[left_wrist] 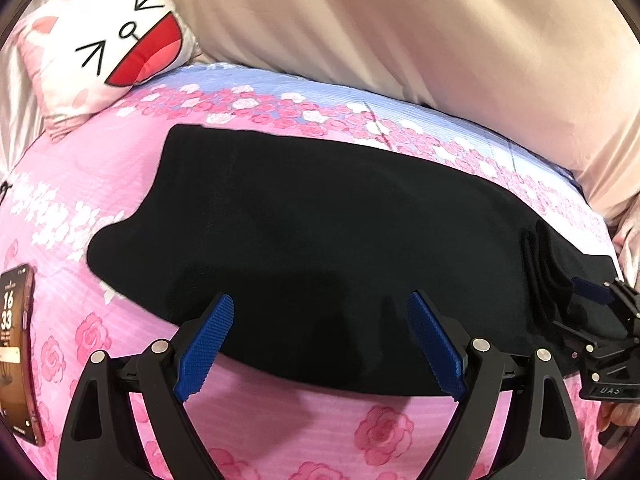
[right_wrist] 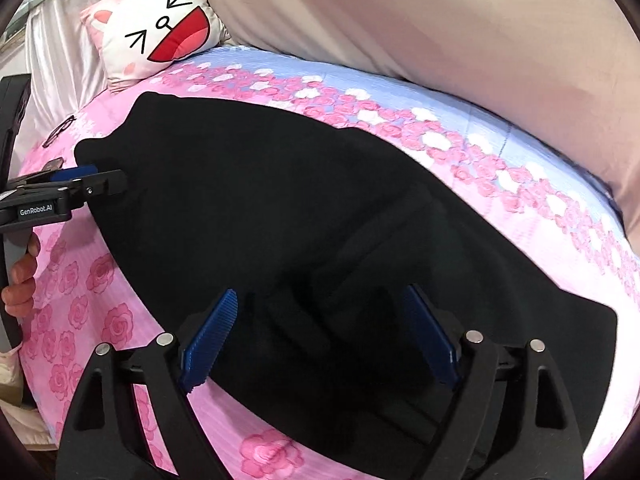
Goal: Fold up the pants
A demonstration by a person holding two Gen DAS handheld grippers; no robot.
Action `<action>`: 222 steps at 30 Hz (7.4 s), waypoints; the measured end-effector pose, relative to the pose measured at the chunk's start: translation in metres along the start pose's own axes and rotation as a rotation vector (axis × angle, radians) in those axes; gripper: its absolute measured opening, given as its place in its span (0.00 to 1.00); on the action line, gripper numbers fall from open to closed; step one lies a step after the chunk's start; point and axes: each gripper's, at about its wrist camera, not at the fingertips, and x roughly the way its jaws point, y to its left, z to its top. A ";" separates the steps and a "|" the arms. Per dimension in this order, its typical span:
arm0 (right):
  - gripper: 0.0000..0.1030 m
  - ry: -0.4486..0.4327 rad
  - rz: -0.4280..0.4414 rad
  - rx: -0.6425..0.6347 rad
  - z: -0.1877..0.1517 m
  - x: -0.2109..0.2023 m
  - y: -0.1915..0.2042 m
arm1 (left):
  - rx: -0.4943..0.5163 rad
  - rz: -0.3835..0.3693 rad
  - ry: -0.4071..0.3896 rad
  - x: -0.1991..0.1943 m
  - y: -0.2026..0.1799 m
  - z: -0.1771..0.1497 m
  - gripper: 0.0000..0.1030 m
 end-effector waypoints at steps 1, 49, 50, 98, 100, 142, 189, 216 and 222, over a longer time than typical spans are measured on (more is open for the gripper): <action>0.80 -0.001 -0.007 0.018 0.000 0.001 -0.001 | -0.003 0.001 0.012 0.002 0.003 0.000 0.84; 0.82 -0.127 -0.050 0.345 -0.052 -0.054 -0.090 | -0.413 -0.046 -0.113 0.002 0.086 0.039 0.14; 0.82 -0.122 -0.036 0.321 -0.050 -0.051 -0.087 | -0.410 -0.031 -0.112 0.003 0.084 0.040 0.14; 0.85 -0.202 -0.361 0.527 -0.118 -0.125 -0.166 | 0.137 -0.248 -0.321 -0.099 -0.121 0.058 0.00; 0.85 -0.224 -0.347 0.598 -0.137 -0.138 -0.182 | 0.212 -0.275 -0.325 -0.103 -0.155 0.052 0.07; 0.88 -0.190 -0.154 0.428 -0.066 -0.089 -0.122 | -0.581 0.408 -0.083 0.007 0.107 -0.008 0.81; 0.88 -0.200 -0.231 0.524 -0.094 -0.104 -0.152 | -0.499 -0.138 -0.374 -0.046 0.053 0.038 0.10; 0.88 -0.248 -0.239 0.730 -0.216 -0.159 -0.237 | 0.534 -0.253 -0.167 -0.010 -0.363 -0.074 0.21; 0.88 -0.292 -0.109 0.627 -0.167 -0.148 -0.227 | 0.632 -0.350 -0.462 -0.089 -0.315 -0.094 0.80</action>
